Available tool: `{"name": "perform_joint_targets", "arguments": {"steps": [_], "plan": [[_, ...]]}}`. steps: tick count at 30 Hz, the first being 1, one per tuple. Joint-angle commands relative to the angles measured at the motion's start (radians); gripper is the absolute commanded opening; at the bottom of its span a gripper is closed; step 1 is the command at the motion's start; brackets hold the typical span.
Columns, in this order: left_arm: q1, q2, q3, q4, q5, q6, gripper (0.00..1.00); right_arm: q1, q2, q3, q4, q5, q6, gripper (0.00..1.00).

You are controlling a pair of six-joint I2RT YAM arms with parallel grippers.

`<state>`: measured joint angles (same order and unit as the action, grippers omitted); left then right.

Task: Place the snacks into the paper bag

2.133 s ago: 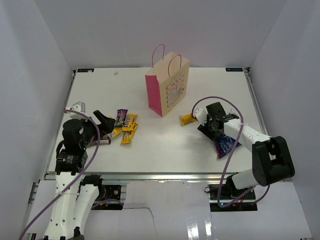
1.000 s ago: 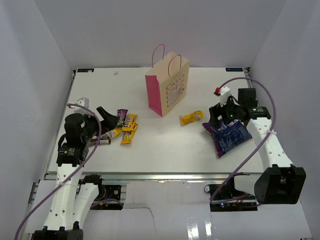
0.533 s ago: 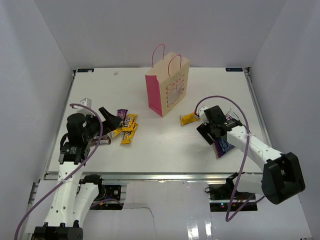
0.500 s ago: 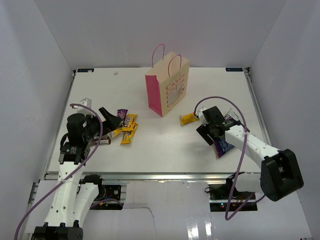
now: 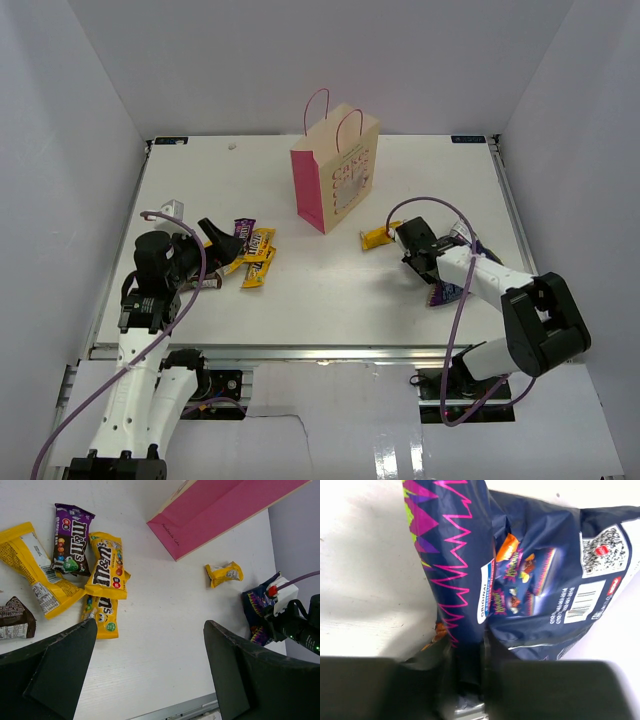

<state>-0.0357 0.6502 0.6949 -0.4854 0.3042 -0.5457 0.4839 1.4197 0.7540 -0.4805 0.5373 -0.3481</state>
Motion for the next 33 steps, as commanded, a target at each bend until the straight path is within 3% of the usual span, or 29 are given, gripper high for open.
{"name": "perform_joint_targets", "arguments": {"steps": [1, 2, 7, 8, 10, 11, 14, 22, 26, 33], "plan": [[0.003, -0.012, -0.005, 0.011, 0.016, 0.013, 0.98, 0.001, -0.037, -0.027, 0.04, -0.048, 0.021, 0.15], [0.003, -0.011, -0.006, 0.011, 0.016, 0.013, 0.98, -0.005, -0.045, -0.025, 0.042, -0.059, 0.024, 0.08], [0.002, 0.003, 0.012, 0.01, 0.024, 0.026, 0.98, -0.137, -0.145, 0.039, -0.004, -0.405, 0.002, 0.08], [0.002, 0.003, 0.015, 0.011, 0.026, 0.027, 0.98, -0.225, -0.157, 0.083, -0.045, -0.601, -0.034, 0.08], [0.002, 0.011, 0.023, 0.011, 0.03, 0.027, 0.98, -0.382, -0.183, 0.128, -0.081, -0.793, -0.072, 0.08], [0.002, 0.014, 0.026, 0.011, 0.035, 0.027, 0.98, -0.439, -0.189, 0.166, -0.116, -0.98, -0.097, 0.08], [0.002, 0.026, 0.038, 0.013, 0.044, 0.026, 0.98, -0.608, -0.206, 0.202, -0.156, -1.248, -0.164, 0.08], [0.002, 0.049, 0.074, 0.014, 0.055, 0.017, 0.98, -0.813, -0.215, 0.272, -0.178, -1.76, -0.149, 0.08], [0.002, 0.052, 0.084, 0.021, 0.062, 0.01, 0.98, -0.834, -0.208, 0.303, -0.168, -1.904, -0.105, 0.08], [0.002, 0.052, 0.083, 0.027, 0.079, 0.003, 0.98, -0.835, -0.203, 0.37, -0.063, -1.992, 0.043, 0.08]]}}
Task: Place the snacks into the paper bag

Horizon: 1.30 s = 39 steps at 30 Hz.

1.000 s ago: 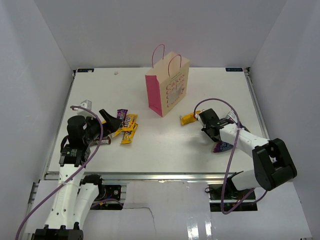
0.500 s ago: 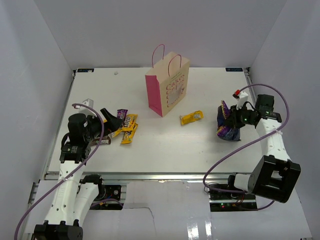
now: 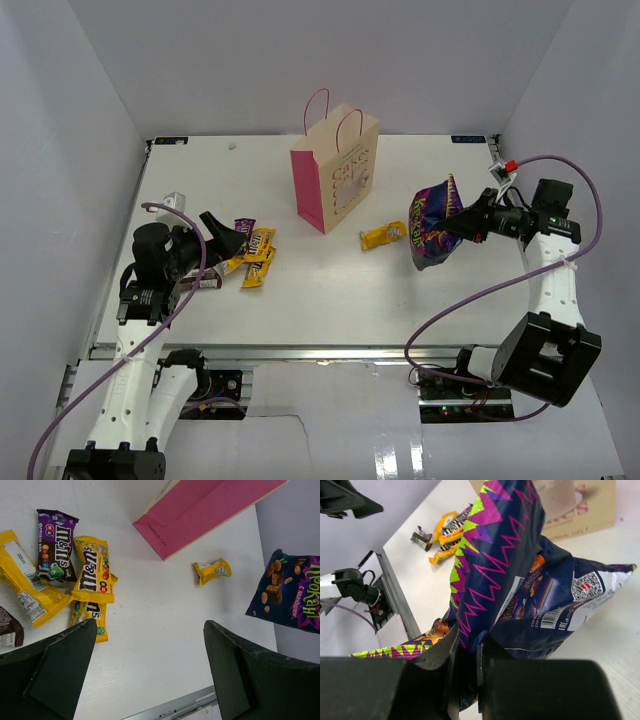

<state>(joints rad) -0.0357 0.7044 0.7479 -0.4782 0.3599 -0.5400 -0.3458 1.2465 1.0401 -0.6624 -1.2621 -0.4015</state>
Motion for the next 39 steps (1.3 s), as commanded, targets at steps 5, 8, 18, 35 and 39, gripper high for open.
{"name": "perform_joint_targets", "arguments": {"steps": [5, 8, 18, 35, 39], "plan": [[0.002, 0.007, 0.03, 0.032, 0.031, -0.005, 0.98, 0.037, -0.116, -0.017, 0.839, -0.142, 0.71, 0.08], [0.002, 0.024, 0.042, 0.041, 0.037, -0.005, 0.98, 0.124, -0.116, -0.02, 1.218, -0.065, 1.0, 0.08], [0.002, 0.04, 0.054, 0.056, 0.034, -0.003, 0.98, 0.412, 0.08, 0.47, 1.169, 0.217, 1.024, 0.08], [0.003, 0.043, 0.07, 0.062, 0.028, -0.008, 0.98, 0.722, 0.565, 1.224, 1.008, 0.776, 0.906, 0.08], [0.003, 0.037, 0.057, 0.061, 0.027, -0.011, 0.98, 0.738, 0.591, 1.21, 0.995, 0.834, 0.857, 0.08]]}}
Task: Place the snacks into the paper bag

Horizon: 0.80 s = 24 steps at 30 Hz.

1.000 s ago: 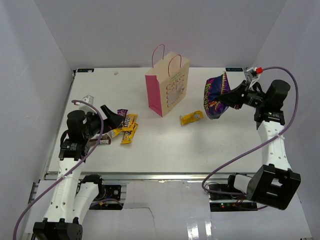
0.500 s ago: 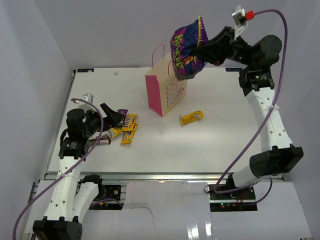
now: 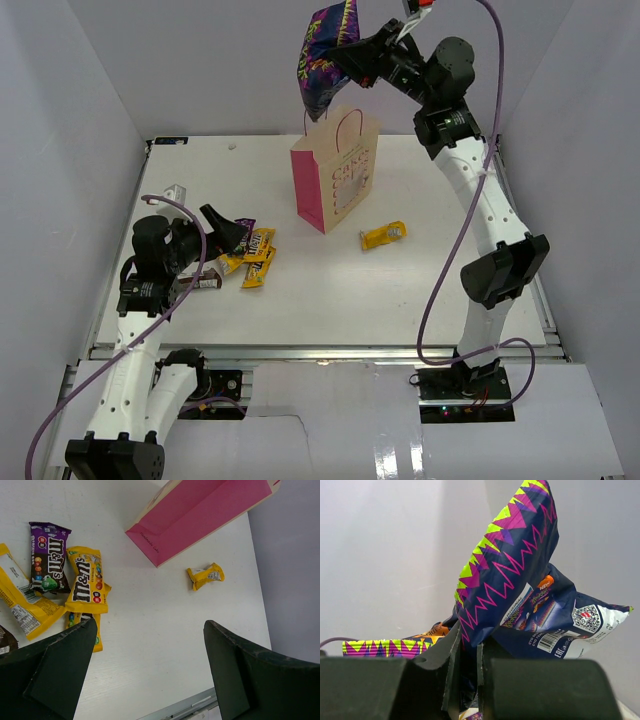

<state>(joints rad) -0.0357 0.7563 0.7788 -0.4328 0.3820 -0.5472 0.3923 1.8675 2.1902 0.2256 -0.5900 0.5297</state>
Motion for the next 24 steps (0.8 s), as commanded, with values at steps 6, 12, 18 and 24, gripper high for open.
{"name": "perform_joint_targets", "arguments": {"steps": [6, 12, 18, 24], "plan": [[0.002, -0.014, 0.019, 0.016, 0.005, -0.003, 0.98, 0.005, -0.051, 0.003, 0.043, 0.214, -0.106, 0.08], [0.002, -0.014, 0.004, 0.025, 0.011, -0.002, 0.98, 0.036, -0.114, -0.148, -0.011, 0.323, -0.106, 0.08], [0.002, -0.012, 0.002, 0.029, 0.017, -0.003, 0.98, 0.112, -0.14, -0.273, -0.019, 0.455, -0.135, 0.08], [0.002, -0.034, -0.015, 0.028, 0.008, -0.013, 0.98, 0.131, -0.159, -0.326, -0.006, 0.53, -0.152, 0.27]]}}
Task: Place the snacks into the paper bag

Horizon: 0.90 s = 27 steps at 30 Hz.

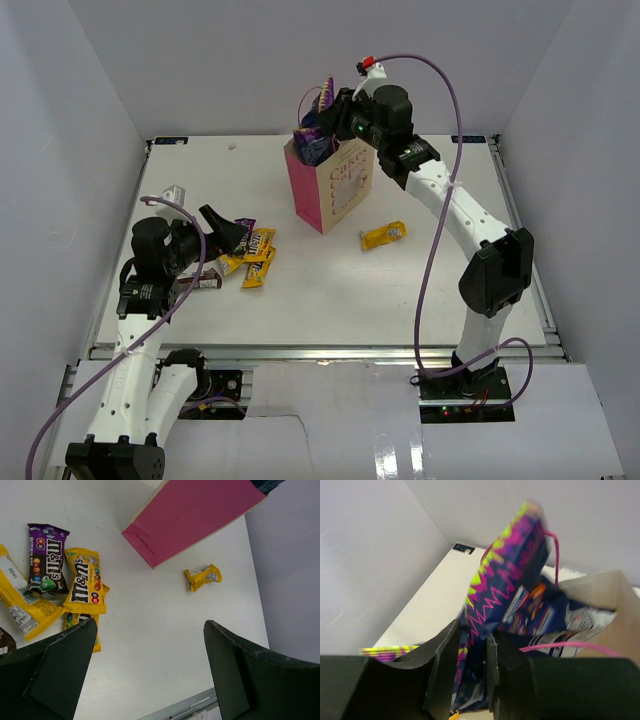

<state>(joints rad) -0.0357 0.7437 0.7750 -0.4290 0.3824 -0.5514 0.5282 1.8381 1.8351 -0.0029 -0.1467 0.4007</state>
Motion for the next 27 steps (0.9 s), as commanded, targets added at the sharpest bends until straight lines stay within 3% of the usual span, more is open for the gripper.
{"name": "perform_joint_targets", "arguments": {"steps": [1, 2, 3, 10, 14, 16, 19, 21, 22, 27], "plan": [[0.002, -0.021, -0.014, 0.024, 0.006, -0.016, 0.98, -0.004, -0.132, 0.026, 0.222, 0.093, -0.032, 0.34], [0.002, -0.021, -0.019, 0.019, 0.003, -0.021, 0.98, -0.005, -0.134, 0.023, 0.224, 0.096, -0.04, 0.47], [0.002, -0.021, -0.022, 0.016, -0.003, -0.025, 0.98, -0.005, -0.14, 0.021, 0.225, 0.096, -0.046, 0.52], [0.002, 0.034, -0.037, -0.046, -0.097, -0.11, 0.98, -0.007, -0.2, 0.02, 0.219, 0.015, -0.182, 0.56], [-0.021, 0.118, -0.036, -0.152, -0.183, -0.2, 0.98, -0.03, -0.313, -0.054, 0.166, -0.401, -0.406, 0.64], [-0.049, 0.187, -0.043, -0.183, -0.25, -0.243, 0.94, -0.033, -0.358, -0.108, 0.097, -0.453, -0.488, 0.68], [-0.147, 0.3, -0.036, -0.212, -0.357, -0.314, 0.92, -0.04, -0.465, -0.291, -0.049, -0.476, -0.618, 0.73], [-0.24, 0.377, 0.022, -0.194, -0.425, -0.297, 0.93, -0.046, -0.565, -0.512, -0.088, -0.45, -0.716, 0.8], [-0.275, 0.458, 0.045, -0.171, -0.454, -0.279, 0.93, -0.068, -0.621, -0.637, -0.101, -0.453, -0.738, 0.82], [-0.3, 0.687, 0.213, -0.146, -0.56, -0.089, 0.93, -0.206, -0.761, -0.913, -0.183, -0.521, -0.789, 0.84]]}}
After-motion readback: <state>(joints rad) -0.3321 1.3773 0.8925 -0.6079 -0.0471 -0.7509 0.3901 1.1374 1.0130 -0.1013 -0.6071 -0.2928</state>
